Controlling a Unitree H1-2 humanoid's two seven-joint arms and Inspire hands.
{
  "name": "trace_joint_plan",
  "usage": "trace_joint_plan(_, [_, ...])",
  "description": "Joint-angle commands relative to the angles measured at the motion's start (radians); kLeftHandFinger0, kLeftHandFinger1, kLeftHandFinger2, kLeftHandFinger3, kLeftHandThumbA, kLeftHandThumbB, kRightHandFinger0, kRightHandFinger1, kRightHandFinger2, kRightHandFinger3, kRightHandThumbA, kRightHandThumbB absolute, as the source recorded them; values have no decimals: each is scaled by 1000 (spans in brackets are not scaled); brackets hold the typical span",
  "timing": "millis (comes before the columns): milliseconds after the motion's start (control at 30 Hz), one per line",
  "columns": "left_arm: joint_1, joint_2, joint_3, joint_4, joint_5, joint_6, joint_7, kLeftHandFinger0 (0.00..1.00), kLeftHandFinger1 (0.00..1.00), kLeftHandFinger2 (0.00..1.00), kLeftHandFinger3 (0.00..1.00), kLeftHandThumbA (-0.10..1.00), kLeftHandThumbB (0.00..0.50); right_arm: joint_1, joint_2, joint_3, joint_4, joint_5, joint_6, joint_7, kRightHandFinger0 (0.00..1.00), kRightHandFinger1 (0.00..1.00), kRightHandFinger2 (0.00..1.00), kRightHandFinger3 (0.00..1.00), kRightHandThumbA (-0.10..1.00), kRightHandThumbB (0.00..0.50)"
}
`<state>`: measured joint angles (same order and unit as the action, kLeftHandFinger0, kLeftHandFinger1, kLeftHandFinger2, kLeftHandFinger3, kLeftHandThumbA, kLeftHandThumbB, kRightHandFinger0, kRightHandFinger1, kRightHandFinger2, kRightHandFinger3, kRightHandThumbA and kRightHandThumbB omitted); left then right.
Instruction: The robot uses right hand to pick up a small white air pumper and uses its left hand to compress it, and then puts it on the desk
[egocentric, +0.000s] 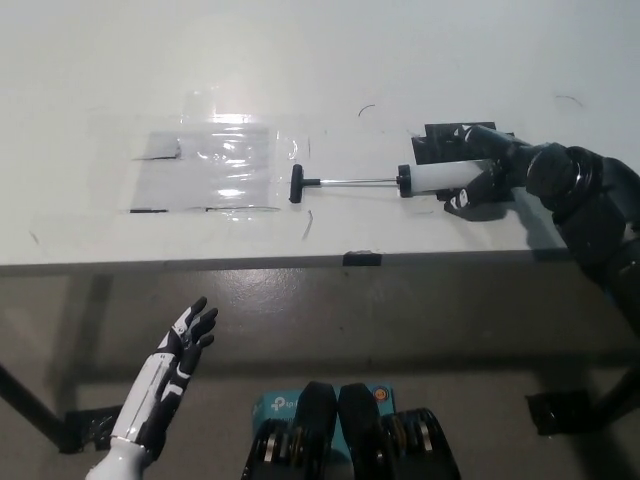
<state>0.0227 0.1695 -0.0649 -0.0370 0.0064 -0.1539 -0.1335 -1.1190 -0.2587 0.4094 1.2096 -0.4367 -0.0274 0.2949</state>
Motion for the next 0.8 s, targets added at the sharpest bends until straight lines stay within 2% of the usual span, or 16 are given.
trace_joint_plan(0, [6,21,9,-40,-15,4,-19,1000,1000,1000,1000,906,284,-73,7,-2,16,-3,-43,-36,1000,1000,1000,1000,896,421])
trace_joint_plan(233, [12,17,30,-44,-44,20,-24,1000,1000,1000,1000,881,279,-78,14,6,52,-12,-53,-45,1000,1000,1000,1000,907,446])
trace_joint_plan(300, [9,25,34,-42,-35,14,-23,1000,1000,1000,1000,900,276,-88,23,6,59,-11,-57,-42,1000,1000,1000,1000,889,429])
trace_joint_plan(500, [11,25,41,-49,-42,5,-28,1000,1000,1000,1000,893,252,-110,37,10,77,-13,-66,-35,1000,1000,1000,1000,875,431])
trace_joint_plan(700, [2,25,48,-51,-55,6,-35,1000,1000,1000,1000,891,256,-122,37,27,97,-26,-57,-31,1000,1000,1000,1000,896,436])
trace_joint_plan(733, [2,25,48,-54,-65,10,-39,1000,1000,1000,1000,891,258,-127,38,36,106,-34,-36,-28,1000,1000,1000,1000,870,422])
trace_joint_plan(767, [-2,26,48,-52,-65,6,-41,1000,1000,1000,1000,892,257,-131,38,53,115,-50,-25,-36,1000,1000,1000,1000,785,390])
